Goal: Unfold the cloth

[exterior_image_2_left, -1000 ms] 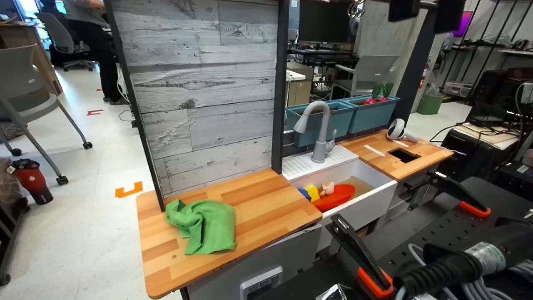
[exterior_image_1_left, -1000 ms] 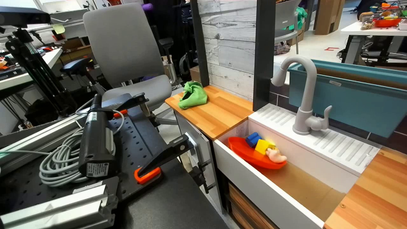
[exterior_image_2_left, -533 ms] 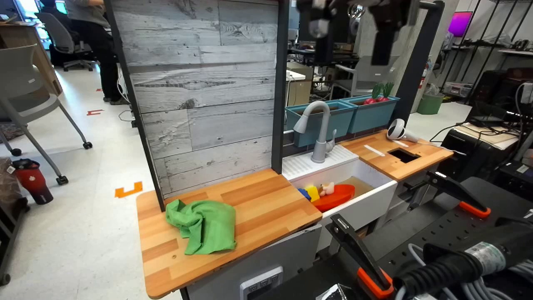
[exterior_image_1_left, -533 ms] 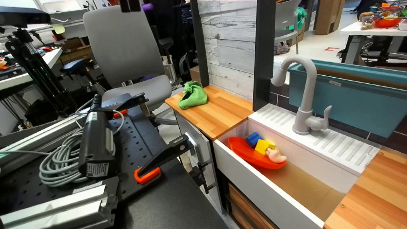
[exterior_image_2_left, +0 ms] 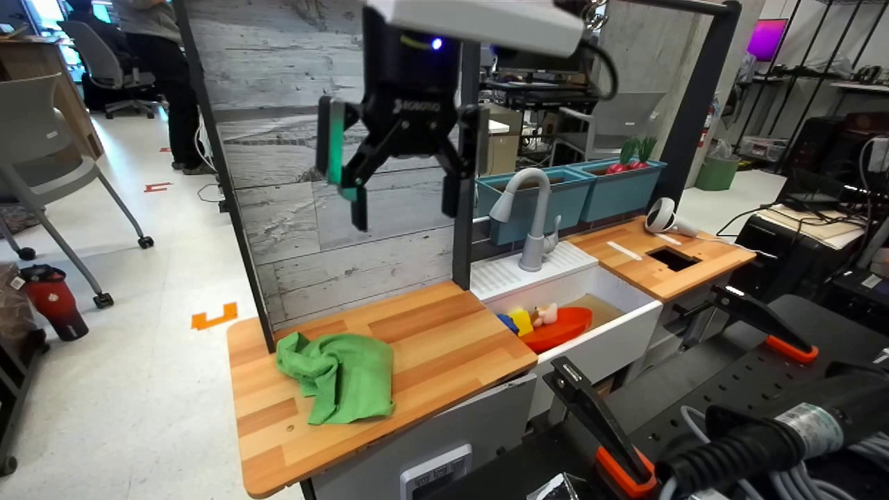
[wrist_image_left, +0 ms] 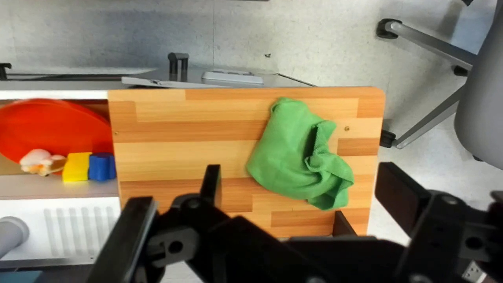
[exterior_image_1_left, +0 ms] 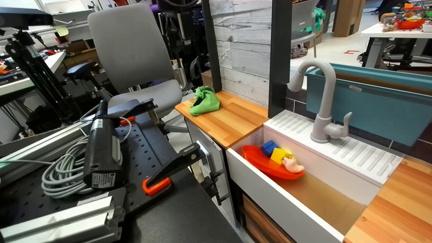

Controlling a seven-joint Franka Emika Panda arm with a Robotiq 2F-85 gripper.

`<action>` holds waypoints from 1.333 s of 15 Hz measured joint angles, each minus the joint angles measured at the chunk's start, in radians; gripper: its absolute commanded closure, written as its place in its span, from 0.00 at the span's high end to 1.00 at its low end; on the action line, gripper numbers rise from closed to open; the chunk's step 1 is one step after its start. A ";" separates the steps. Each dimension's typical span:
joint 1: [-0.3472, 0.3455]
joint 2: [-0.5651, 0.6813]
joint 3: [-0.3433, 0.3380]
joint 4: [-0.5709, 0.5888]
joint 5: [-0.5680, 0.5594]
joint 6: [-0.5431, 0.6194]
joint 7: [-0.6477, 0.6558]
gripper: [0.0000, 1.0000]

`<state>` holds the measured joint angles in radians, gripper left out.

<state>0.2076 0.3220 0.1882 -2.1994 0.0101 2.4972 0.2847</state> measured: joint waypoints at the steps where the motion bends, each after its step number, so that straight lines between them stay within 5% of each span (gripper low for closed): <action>1: 0.016 0.061 0.000 0.049 -0.001 0.017 0.002 1.00; 7: 0.082 0.335 -0.019 0.288 -0.001 0.041 0.002 1.00; 20: 0.100 0.483 -0.043 0.365 -0.005 0.036 -0.069 1.00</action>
<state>0.3074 0.8048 0.1456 -1.8346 0.0048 2.5336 0.2158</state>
